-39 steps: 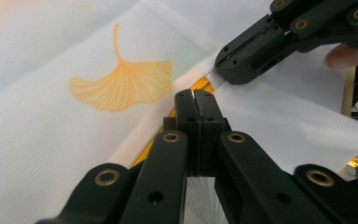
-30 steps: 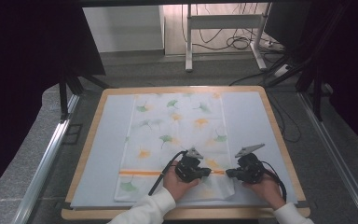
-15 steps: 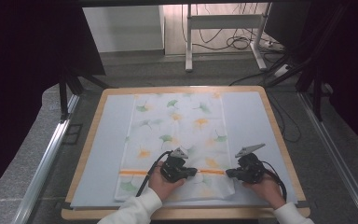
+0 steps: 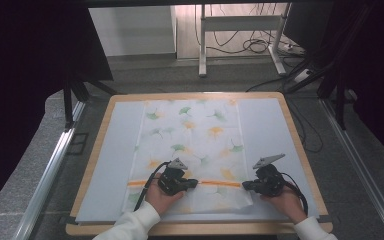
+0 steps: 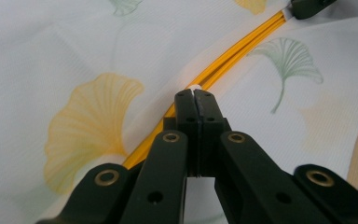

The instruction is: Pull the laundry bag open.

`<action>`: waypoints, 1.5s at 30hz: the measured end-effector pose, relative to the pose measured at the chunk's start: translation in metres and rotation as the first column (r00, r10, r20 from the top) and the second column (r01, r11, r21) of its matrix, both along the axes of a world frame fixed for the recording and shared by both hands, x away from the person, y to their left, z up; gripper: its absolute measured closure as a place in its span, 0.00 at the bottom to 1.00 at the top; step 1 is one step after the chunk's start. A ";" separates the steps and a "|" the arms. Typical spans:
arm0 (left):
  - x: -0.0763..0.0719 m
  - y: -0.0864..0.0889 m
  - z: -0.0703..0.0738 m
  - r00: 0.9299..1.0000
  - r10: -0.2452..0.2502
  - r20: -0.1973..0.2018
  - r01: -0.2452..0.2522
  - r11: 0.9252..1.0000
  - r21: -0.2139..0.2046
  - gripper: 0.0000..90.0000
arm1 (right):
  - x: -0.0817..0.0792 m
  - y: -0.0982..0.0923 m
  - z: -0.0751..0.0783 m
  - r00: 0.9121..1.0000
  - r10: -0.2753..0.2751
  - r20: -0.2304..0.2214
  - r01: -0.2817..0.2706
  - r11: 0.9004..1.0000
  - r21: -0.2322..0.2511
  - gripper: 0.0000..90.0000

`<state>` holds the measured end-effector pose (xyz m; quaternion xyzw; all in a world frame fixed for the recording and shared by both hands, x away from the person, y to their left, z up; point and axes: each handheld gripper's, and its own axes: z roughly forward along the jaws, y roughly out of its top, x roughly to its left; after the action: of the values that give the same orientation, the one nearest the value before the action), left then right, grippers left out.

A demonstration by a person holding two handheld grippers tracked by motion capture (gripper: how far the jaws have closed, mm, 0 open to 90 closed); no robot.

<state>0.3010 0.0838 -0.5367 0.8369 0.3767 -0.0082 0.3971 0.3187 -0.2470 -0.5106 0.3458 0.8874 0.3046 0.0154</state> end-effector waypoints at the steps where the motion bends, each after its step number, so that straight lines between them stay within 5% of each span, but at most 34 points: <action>1: 0.000 0.003 0.000 1.000 0.005 -0.002 -0.005 1.000 0.001 1.00 | 0.000 0.000 0.000 1.000 -0.001 0.000 0.001 1.000 0.000 1.00; 12: -0.006 0.044 -0.003 0.997 0.069 -0.022 -0.069 0.998 -0.013 1.00 | 0.000 0.000 0.000 1.000 0.000 -0.001 0.000 1.000 0.002 1.00; 45: -0.017 0.106 -0.004 0.986 0.161 -0.046 -0.161 0.987 -0.002 1.00 | 0.001 -0.001 0.000 1.000 0.002 -0.009 -0.002 1.000 0.008 1.00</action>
<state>0.2837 0.1894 -0.5408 0.8022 0.4521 0.0037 0.3901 0.3196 -0.2483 -0.5107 0.3462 0.8866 0.3066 0.0095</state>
